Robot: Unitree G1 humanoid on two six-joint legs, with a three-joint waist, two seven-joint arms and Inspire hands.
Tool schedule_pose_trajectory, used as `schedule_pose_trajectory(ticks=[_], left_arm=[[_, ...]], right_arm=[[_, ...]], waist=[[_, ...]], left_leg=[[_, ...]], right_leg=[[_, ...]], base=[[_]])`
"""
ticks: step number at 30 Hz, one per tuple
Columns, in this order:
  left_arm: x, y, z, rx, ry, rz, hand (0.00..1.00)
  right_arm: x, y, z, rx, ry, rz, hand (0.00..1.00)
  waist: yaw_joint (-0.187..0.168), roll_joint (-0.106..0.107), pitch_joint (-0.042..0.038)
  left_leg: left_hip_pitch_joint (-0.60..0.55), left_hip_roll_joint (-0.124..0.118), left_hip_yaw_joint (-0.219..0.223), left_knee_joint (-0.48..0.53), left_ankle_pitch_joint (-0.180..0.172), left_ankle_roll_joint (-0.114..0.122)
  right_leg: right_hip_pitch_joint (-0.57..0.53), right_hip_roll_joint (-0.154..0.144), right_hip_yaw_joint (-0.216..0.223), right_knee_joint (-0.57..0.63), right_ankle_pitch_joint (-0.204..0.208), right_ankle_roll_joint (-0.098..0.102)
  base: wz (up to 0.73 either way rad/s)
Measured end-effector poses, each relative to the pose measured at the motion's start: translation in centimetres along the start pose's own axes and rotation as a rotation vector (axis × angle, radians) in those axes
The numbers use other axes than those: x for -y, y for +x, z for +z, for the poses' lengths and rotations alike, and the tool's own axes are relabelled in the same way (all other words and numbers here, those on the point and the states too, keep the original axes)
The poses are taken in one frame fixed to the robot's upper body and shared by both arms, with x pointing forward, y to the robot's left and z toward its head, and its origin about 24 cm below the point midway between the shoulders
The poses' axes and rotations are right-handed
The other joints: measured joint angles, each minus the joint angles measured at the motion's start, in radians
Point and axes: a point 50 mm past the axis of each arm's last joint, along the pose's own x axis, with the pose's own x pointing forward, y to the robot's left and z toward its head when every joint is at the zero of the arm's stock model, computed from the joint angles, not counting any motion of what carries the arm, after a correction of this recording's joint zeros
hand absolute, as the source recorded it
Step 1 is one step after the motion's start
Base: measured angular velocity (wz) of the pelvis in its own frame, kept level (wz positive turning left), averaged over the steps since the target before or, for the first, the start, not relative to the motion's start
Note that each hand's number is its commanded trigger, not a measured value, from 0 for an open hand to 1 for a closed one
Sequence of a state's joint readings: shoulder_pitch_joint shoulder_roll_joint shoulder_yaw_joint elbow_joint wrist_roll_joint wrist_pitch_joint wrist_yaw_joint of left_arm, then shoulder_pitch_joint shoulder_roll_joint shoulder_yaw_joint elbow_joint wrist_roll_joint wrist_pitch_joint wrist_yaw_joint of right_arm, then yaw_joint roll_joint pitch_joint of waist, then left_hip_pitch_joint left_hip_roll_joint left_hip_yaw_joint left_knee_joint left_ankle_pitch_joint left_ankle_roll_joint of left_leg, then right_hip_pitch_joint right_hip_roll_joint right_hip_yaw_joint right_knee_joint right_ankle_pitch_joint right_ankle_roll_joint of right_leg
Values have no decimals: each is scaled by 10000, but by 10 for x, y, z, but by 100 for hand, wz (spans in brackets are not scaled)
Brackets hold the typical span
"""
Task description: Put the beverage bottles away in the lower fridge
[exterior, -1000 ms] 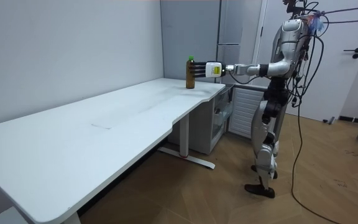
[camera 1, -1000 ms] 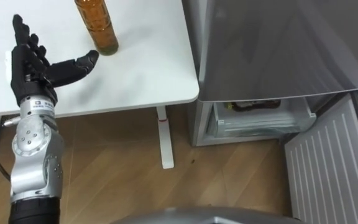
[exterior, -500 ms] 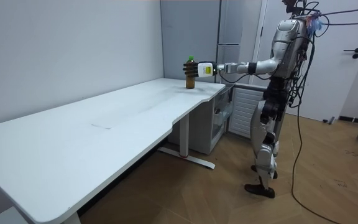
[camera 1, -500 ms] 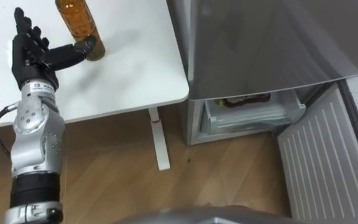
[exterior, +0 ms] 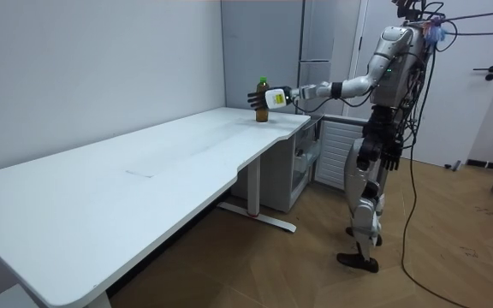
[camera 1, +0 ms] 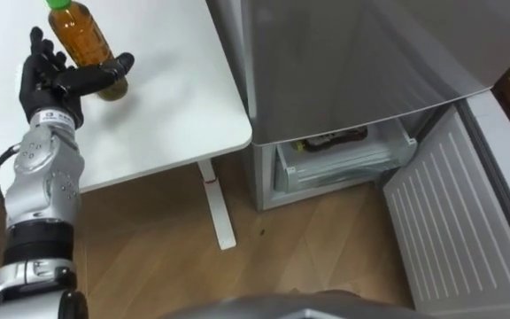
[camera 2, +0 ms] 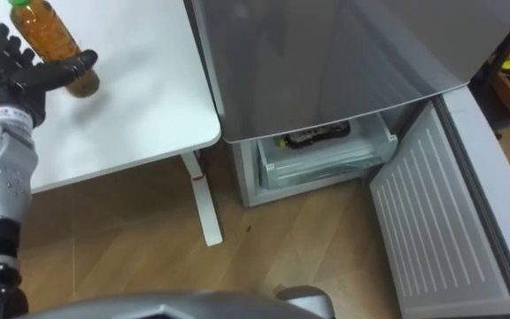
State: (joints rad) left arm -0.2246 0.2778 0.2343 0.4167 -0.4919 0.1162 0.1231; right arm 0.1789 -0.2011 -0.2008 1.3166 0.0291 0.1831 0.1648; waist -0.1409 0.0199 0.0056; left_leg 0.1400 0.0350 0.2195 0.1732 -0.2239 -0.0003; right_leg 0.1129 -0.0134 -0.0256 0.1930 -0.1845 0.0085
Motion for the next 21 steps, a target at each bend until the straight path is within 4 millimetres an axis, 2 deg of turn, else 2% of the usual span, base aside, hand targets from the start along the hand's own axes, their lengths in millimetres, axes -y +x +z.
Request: schedule_pose_trajectory(ticks=[5,9,16,21], left_arm=[[-4,4,2,-156,154,65,0],[-5,5,1,-385,270,-26,0],[-6,14,19,-189,650,19,0],[-10,15,22,-269,925,101,0]], right_arm=[[0,0,1,-33,-35,-2,0],[1,0,0,-44,248,65,0],[2,-1,-2,-140,782,285,0],[3,-1,-4,-234,989,279,0]], waist=[[29,57,2],[-2,131,-43],[-117,149,-53],[-188,154,-56]], left_leg=[[112,40,183,-12,-14,-22],[102,40,240,-10,-15,-22],[98,50,236,37,-14,-22],[98,48,243,53,-14,-23]], right_leg=[[-17,44,190,108,-1,-1],[-73,51,257,127,-1,-1],[-105,56,268,126,4,-11],[-164,57,288,113,3,-13]], base=[[-11],[-5],[0],[0]])
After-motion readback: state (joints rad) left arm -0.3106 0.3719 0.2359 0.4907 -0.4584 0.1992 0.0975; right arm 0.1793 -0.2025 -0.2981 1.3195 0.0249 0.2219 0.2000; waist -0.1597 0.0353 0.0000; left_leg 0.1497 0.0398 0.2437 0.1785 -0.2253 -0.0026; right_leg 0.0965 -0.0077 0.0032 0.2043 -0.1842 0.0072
